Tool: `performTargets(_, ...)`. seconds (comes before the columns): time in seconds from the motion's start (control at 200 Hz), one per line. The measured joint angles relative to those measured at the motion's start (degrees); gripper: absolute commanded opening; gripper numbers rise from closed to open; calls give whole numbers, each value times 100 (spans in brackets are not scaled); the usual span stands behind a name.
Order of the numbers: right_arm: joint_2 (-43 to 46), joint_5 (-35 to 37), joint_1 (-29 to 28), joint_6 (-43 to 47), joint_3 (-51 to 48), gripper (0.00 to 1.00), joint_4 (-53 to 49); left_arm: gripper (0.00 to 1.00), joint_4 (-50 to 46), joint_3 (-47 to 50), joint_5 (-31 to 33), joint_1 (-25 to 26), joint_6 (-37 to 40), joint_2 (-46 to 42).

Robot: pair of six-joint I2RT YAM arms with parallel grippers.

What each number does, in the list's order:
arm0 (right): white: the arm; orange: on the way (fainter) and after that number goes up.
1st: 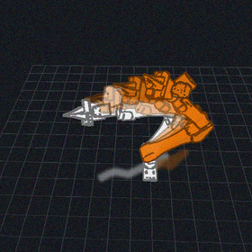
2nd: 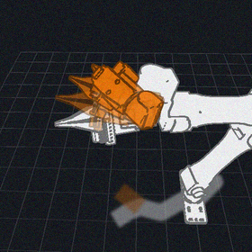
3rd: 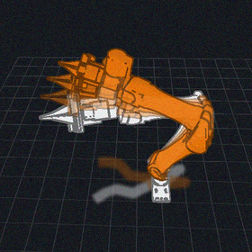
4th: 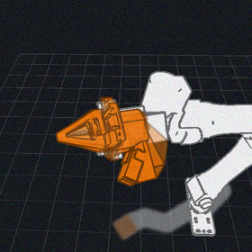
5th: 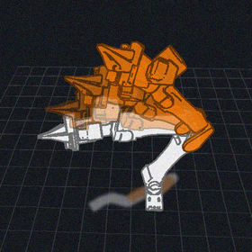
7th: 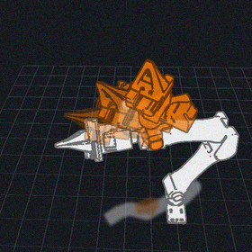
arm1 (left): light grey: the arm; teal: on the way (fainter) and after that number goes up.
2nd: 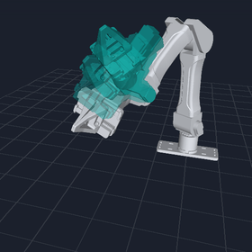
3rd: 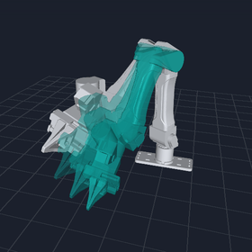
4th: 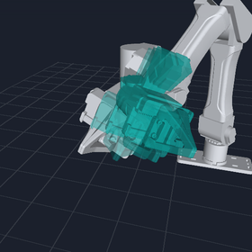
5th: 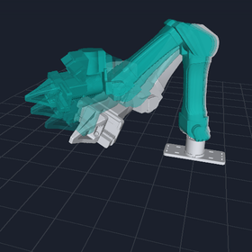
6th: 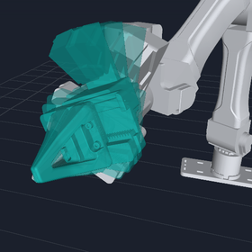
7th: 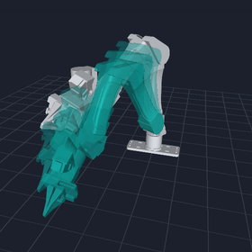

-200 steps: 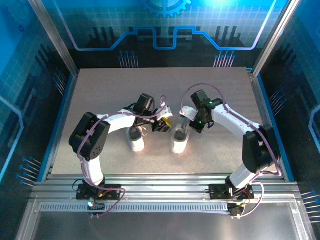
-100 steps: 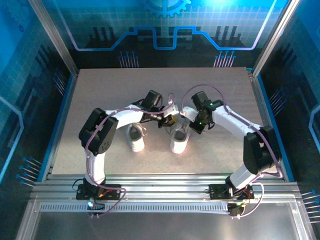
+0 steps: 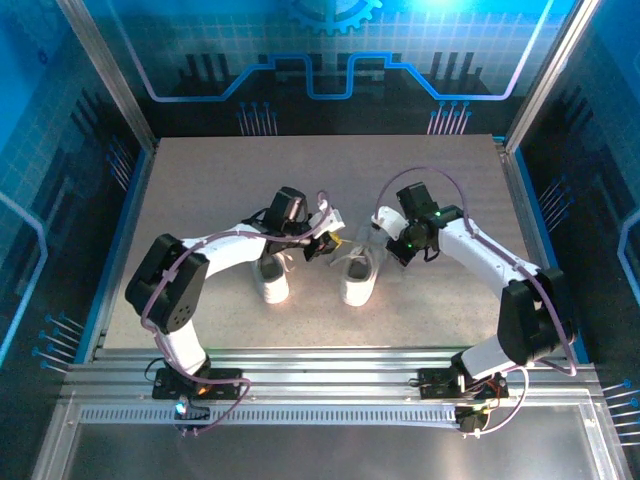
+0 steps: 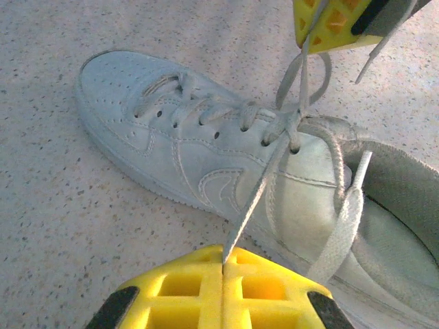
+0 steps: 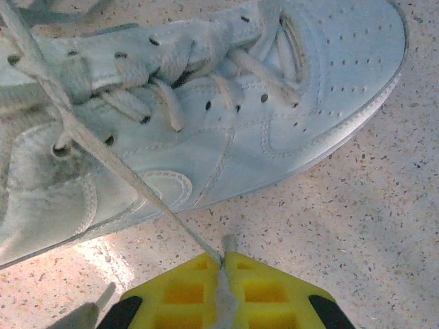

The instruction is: Tie the shoes

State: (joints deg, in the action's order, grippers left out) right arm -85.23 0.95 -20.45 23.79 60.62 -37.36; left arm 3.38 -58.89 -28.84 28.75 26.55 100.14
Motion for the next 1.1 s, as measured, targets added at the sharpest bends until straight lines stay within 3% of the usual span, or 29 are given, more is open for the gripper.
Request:
performTargets(0.405, -267, -149, 247, -240, 33, 0, 98, 0, 138, 487, 361, 2, -745, -551)
performTargets(0.735, -1215, -267, 361, -83, 1003, 0, 98, 0, 11, 431, 780, 420, -1497, -704)
performTargets(1.101, -1283, -597, 413, -87, 1515, 0, 35, 0, 42, 431, 1001, 680, -1915, -874)
